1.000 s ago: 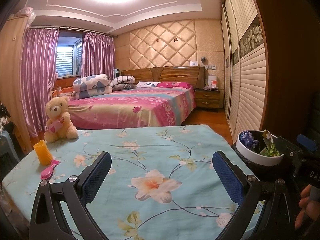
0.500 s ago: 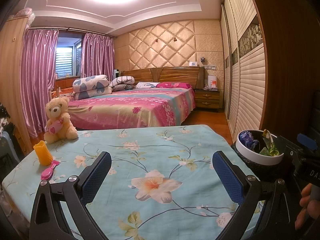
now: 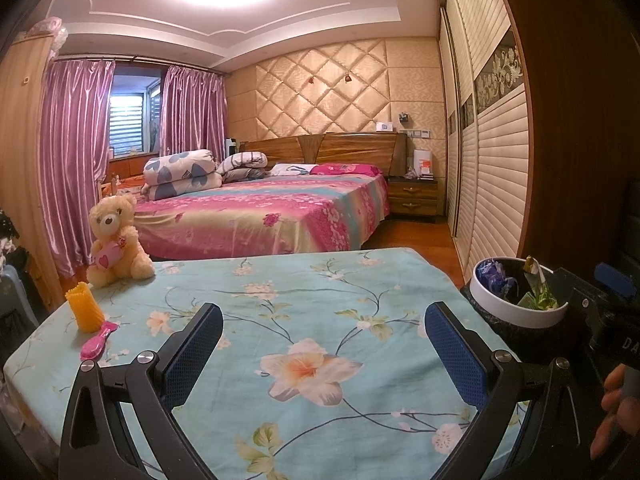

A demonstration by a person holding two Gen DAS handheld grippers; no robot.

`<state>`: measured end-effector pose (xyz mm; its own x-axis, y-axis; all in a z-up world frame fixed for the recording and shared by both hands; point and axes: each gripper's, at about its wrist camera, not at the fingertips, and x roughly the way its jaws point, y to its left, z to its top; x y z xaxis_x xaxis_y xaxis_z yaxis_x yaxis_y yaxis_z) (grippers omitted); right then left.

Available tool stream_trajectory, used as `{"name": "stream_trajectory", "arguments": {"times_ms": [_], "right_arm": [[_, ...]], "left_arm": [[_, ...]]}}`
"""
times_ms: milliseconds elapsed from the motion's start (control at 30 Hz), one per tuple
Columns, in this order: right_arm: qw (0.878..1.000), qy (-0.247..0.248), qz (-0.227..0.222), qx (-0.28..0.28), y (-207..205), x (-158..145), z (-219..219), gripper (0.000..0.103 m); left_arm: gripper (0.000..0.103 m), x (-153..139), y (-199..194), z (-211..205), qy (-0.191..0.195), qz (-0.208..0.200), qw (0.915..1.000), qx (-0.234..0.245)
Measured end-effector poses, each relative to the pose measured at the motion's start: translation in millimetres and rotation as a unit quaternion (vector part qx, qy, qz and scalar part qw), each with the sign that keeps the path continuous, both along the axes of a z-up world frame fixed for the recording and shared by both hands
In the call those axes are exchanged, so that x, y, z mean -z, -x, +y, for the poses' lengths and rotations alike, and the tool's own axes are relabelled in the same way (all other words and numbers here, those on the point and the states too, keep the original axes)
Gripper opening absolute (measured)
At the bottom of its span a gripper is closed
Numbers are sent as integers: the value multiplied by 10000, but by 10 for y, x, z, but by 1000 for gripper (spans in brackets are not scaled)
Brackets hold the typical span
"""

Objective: Collect trash

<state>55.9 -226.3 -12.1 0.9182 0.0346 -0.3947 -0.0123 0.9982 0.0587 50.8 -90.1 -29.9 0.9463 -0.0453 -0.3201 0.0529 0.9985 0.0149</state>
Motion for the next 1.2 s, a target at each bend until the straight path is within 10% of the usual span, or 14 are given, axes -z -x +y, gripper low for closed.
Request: {"name": "stream_trajectory", "arguments": {"times_ms": [1200], "right_arm": [[10000,-33,26,-23,4,-4,-30,103]], "left_arm": [[102,1,-42,51,-46,28,10000,56]]}}
